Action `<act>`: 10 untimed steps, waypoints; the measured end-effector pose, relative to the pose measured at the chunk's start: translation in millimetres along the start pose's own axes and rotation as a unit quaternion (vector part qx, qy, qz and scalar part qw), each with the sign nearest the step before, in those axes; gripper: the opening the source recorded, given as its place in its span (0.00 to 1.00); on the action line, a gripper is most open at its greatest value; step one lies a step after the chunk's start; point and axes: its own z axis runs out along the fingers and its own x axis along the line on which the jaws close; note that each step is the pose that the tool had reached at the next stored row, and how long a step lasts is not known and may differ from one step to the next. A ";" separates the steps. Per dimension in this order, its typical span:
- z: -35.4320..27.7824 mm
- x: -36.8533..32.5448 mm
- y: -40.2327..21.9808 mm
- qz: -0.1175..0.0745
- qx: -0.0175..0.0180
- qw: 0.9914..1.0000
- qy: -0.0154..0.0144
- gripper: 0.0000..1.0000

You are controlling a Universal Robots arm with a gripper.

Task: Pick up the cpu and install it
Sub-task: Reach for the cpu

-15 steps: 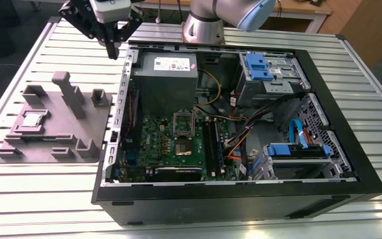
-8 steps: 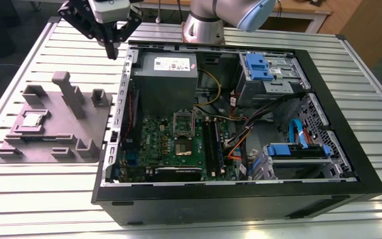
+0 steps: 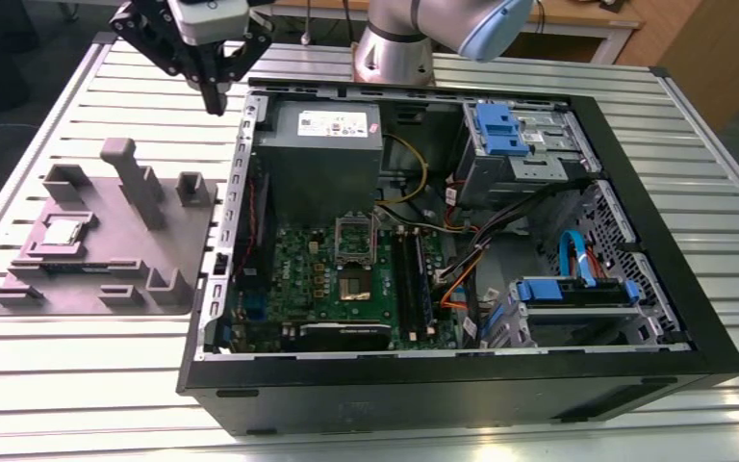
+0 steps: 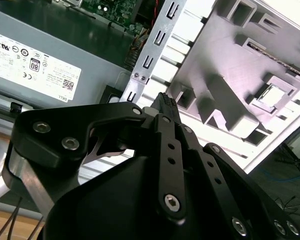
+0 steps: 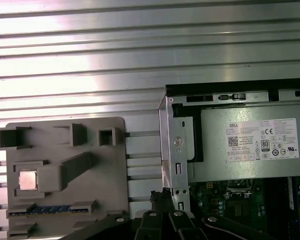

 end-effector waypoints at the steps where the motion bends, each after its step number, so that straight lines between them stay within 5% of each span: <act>1: 0.1 0.2 0.0 0.000 0.000 1.000 0.000 0.10; 10: 0.6 1.9 -0.2 0.000 0.000 1.000 0.000 0.10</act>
